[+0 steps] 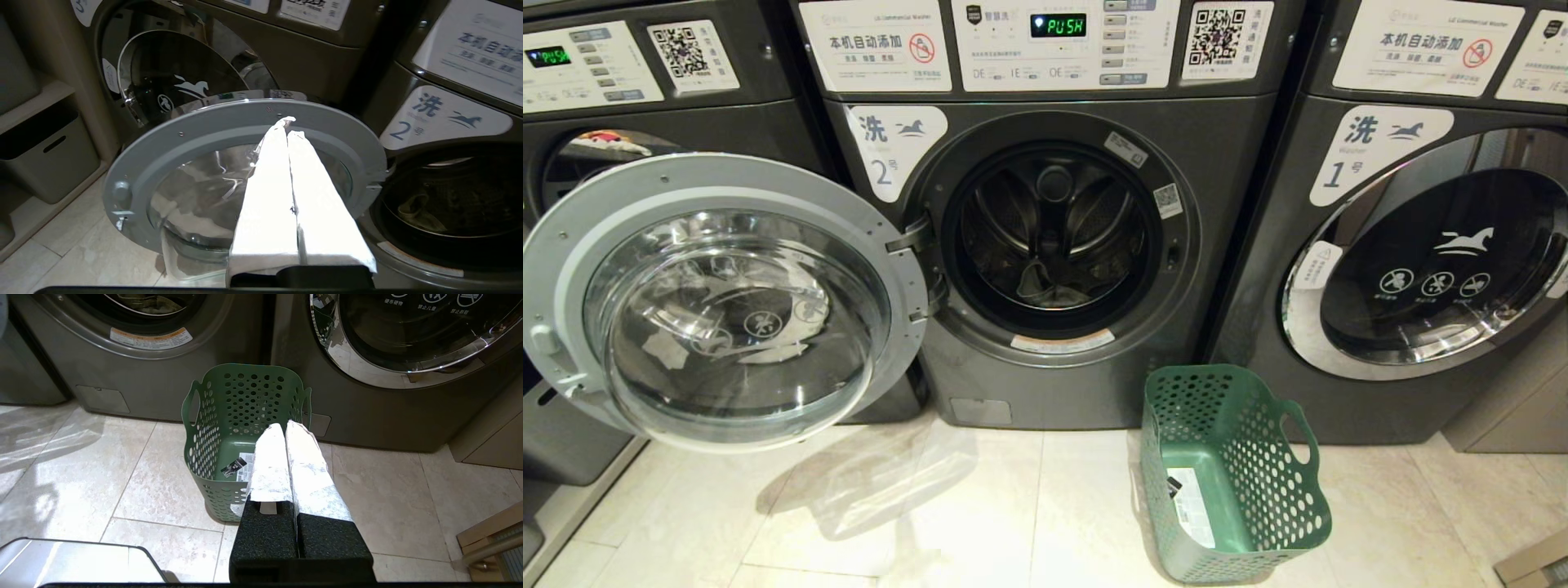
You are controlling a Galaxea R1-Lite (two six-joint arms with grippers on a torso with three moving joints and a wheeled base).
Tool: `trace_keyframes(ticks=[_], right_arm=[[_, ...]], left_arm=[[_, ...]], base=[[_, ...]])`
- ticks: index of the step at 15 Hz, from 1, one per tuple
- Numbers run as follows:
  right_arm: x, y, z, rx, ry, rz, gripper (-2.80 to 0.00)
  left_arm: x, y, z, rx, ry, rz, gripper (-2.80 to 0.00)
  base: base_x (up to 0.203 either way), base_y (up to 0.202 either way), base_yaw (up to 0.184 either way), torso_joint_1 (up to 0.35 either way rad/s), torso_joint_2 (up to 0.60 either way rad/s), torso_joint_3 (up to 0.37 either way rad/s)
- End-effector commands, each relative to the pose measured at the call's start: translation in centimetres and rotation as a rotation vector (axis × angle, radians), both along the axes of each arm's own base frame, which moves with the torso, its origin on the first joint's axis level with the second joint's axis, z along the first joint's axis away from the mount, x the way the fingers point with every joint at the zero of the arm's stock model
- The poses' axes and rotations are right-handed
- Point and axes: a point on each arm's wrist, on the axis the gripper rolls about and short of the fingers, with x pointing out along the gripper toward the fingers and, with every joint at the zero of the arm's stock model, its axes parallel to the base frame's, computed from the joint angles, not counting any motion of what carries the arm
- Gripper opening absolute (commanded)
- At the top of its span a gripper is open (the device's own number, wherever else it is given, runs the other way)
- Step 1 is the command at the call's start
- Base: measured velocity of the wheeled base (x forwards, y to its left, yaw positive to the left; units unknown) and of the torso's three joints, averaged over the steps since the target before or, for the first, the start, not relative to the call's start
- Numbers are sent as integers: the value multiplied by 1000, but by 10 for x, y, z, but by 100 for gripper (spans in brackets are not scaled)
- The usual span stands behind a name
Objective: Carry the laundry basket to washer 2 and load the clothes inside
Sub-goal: Close the washing machine door with the left hand
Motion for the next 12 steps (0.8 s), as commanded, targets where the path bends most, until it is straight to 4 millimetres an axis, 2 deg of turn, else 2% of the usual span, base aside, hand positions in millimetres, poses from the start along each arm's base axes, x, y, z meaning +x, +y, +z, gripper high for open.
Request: trace_keyframes(ticks=[1,3,5,12], right_arm=[[0,0,0,-8,0,1,-280],[0,0,0,-1,0,0,-280],[0,0,0,5,1,1,-280],[0,0,0,8,2,-1,-280]], left_arm=[[33,41,-17,-39,74,13,-280],[51,63,-25,-53,97,4,-280],[73,80,-22,-39,74,7,-280],[139,118,-44,-133,16,-99,-280]], base=[[0,0,0,0,0,0],[0,0,0,0,0,0],[0,0,0,0,0,0],[0,0,0,0,0,0]])
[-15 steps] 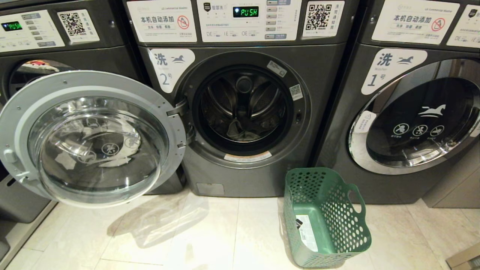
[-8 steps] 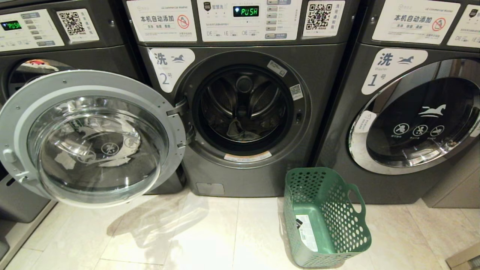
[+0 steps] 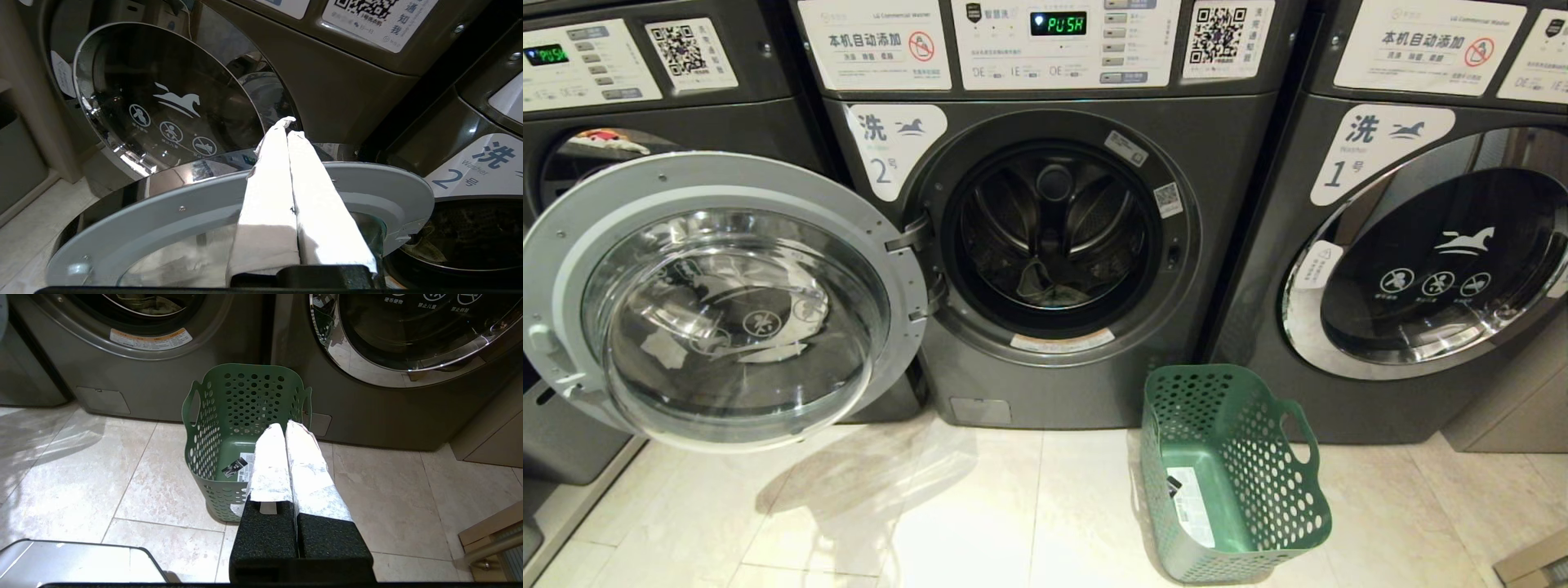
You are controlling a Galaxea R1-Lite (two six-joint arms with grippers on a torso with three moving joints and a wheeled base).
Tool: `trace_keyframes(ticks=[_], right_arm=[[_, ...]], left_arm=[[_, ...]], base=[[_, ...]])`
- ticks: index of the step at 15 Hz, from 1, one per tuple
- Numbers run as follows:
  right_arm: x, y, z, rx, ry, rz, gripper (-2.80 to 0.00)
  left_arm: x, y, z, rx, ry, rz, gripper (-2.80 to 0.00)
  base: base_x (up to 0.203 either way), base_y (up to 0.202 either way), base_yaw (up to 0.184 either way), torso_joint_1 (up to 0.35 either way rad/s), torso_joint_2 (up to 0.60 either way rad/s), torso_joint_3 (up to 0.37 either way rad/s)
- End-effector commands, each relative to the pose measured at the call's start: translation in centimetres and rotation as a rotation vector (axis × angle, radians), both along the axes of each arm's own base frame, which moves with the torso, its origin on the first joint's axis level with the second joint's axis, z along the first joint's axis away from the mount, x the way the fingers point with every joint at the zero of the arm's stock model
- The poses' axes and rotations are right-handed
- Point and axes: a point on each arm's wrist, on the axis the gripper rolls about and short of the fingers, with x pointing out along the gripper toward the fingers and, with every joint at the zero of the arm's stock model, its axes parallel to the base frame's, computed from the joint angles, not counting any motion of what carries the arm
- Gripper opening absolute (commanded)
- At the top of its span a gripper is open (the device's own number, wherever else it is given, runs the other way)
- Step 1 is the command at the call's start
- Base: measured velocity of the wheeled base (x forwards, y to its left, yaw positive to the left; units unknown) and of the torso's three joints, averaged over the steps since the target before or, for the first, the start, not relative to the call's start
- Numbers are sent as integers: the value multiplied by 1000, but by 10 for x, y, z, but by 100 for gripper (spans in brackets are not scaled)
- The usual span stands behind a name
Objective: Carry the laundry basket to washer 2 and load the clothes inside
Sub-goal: Close the washing machine door with the left hand
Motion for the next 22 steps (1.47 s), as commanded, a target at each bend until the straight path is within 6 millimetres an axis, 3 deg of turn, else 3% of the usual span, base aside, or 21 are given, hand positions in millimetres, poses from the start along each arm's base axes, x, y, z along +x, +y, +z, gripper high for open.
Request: trace_keyframes(ticks=[1,3,13,18,22], right_arm=[[0,0,0,-1,1,0,-280],[0,0,0,0,1,0,-280],[0,0,0,8,-1,2,-280],[0,0,0,8,-1,2,-280],[0,0,0,9,-1,2,-280]], left_arm=[[27,20,-19,-27,21,-7,-280],[41,31,-26,-77,3,-51,-280],[62,53,-59,-112,9,-159,-280],[64,56,-65,-137,37,-167,-280],[49,45,-61,-229,146,-231,-280]], base=[[0,0,0,0,0,0],[0,0,0,0,0,0],[0,0,0,0,0,0],[0,0,0,0,0,0],[0,0,0,0,0,0]])
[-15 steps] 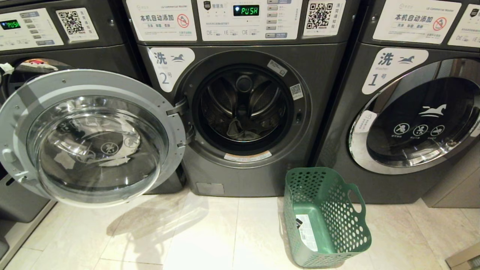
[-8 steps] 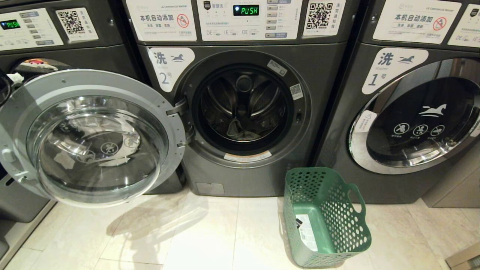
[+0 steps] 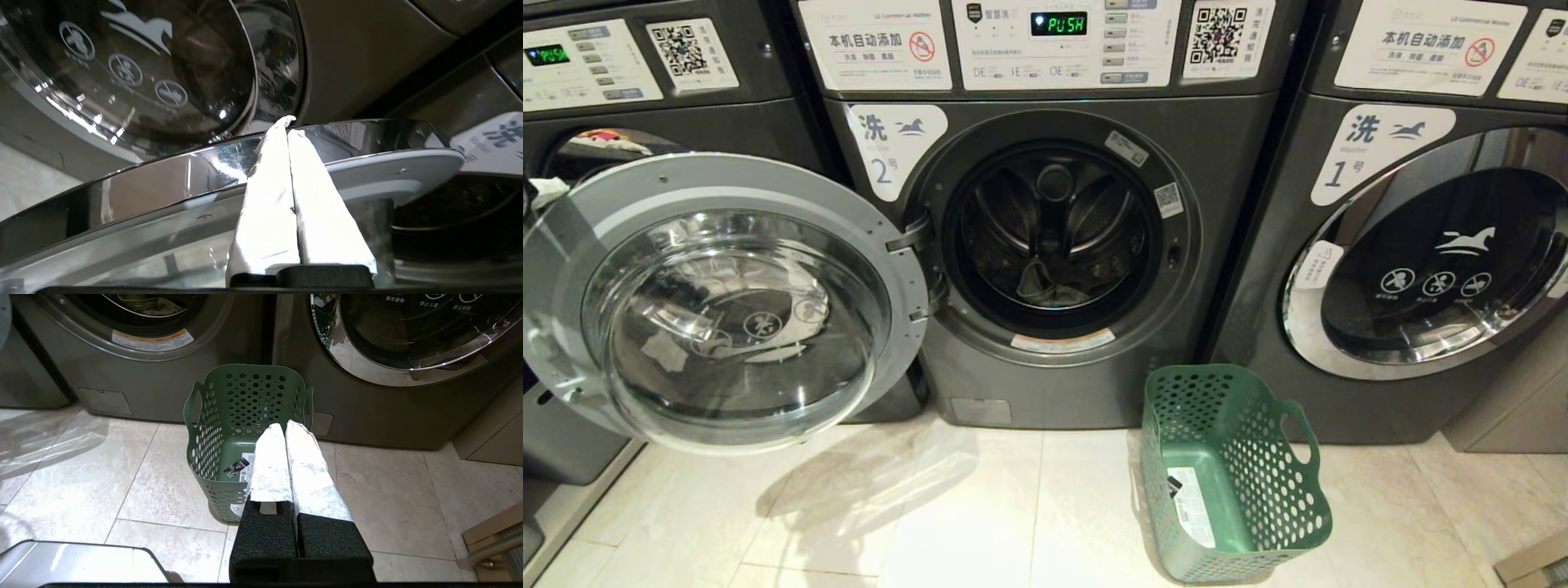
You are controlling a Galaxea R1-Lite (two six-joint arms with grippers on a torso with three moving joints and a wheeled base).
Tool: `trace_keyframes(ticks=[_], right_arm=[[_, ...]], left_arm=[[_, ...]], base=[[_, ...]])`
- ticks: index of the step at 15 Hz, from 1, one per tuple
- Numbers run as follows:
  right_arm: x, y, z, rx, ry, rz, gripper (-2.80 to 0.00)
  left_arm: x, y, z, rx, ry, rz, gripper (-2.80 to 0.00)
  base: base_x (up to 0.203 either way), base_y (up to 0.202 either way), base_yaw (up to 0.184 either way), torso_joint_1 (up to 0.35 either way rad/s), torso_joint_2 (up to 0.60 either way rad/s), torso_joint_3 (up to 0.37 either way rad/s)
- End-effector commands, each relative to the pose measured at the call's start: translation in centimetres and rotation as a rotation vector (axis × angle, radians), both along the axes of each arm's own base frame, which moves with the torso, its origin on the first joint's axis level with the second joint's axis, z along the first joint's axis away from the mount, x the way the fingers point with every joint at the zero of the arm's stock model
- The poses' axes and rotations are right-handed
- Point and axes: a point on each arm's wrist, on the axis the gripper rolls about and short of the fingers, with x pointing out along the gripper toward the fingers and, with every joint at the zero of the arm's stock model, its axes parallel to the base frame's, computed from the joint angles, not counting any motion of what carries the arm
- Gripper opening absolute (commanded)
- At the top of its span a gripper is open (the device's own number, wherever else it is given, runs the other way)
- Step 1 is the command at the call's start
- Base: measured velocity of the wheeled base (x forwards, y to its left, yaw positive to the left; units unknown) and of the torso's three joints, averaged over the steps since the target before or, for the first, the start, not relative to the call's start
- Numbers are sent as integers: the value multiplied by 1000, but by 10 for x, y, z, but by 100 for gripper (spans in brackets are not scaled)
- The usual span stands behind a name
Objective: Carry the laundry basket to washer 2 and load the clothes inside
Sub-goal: Close the washing machine door with the left hand
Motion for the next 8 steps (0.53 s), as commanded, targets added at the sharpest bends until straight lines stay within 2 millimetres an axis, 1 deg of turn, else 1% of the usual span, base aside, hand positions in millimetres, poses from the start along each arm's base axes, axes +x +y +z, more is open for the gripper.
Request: trace_keyframes(ticks=[1,5,8], right_arm=[[0,0,0,0,-1,1,-280],[0,0,0,1,-1,1,-280],[0,0,1,9,-3,1,-280]], left_arm=[[-10,-8,8,-34,38,-32,-280],[-26,-20,16,-94,106,-76,-280],[-48,-35,24,-180,191,-138,-280]], base=[[0,0,0,0,0,0],[0,0,0,0,0,0],[0,0,0,0,0,0]])
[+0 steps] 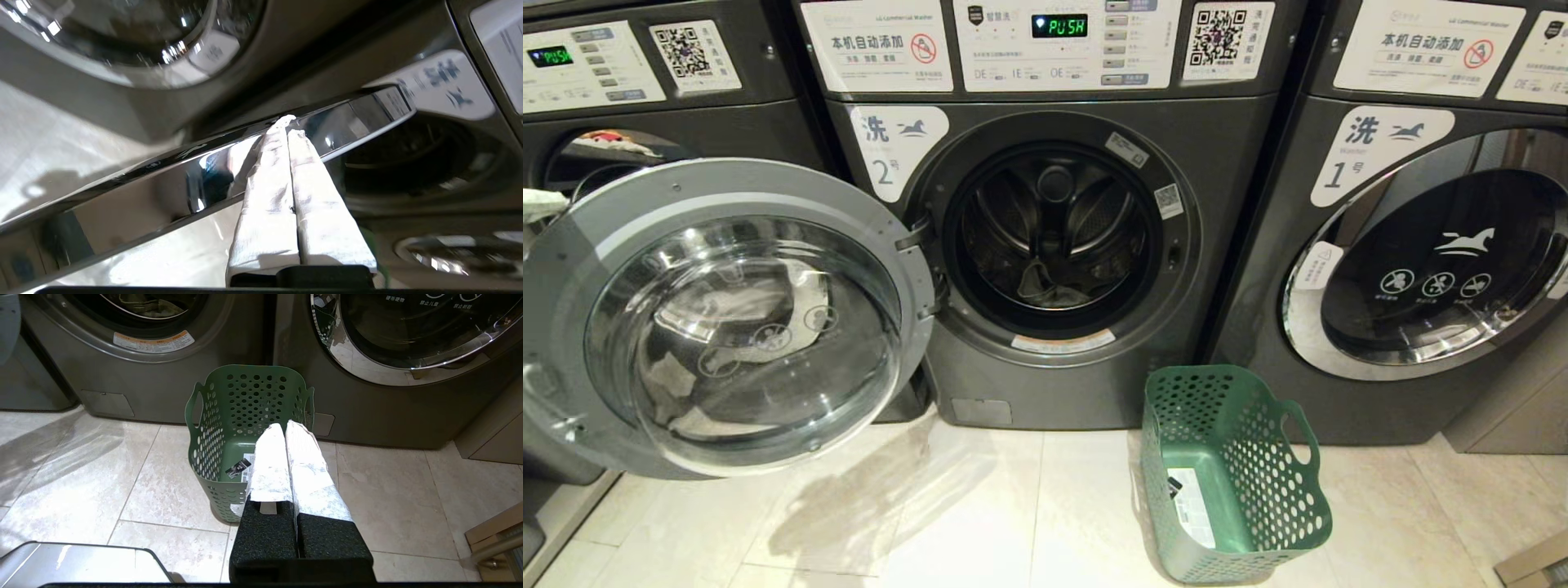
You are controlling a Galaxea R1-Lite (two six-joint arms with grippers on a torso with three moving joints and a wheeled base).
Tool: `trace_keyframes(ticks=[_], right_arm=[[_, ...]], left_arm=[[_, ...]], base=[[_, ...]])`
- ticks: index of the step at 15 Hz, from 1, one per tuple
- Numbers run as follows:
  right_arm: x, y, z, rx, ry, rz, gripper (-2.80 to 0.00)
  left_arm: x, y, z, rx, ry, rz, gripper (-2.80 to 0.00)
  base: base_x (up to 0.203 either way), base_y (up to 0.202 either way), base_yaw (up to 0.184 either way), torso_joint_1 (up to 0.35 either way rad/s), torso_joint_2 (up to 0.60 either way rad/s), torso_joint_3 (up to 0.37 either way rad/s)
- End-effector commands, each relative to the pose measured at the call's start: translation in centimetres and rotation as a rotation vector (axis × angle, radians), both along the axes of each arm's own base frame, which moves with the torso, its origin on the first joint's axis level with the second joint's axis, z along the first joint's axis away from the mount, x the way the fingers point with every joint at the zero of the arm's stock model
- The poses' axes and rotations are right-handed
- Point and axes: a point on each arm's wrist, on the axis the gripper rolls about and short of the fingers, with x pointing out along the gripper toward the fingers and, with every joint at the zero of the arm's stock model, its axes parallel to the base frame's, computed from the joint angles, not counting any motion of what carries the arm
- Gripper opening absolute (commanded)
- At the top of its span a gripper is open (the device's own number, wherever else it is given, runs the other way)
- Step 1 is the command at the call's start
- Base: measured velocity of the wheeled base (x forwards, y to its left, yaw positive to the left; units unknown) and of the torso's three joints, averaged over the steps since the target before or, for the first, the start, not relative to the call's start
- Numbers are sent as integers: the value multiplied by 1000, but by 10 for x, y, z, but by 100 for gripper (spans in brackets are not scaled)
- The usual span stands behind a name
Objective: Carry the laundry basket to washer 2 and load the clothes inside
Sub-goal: Close the washing machine door with the left hand
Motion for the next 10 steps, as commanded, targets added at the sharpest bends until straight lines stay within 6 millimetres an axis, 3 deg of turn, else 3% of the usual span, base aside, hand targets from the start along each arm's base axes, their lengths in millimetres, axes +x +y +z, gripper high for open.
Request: trace_keyframes(ticks=[1,7,10], right_arm=[[0,0,0,7,-2,1,-280],[0,0,0,10,-2,-1,-280],[0,0,0,9,-2,-1,-280]], left_arm=[[-18,-12,12,-34,36,-12,-280],[-53,-55,29,-125,166,-64,-280],[-75,-84,52,-117,138,-106,-280]], base=[[0,0,0,0,0,0],[0,0,0,0,0,0],[0,0,0,0,0,0]])
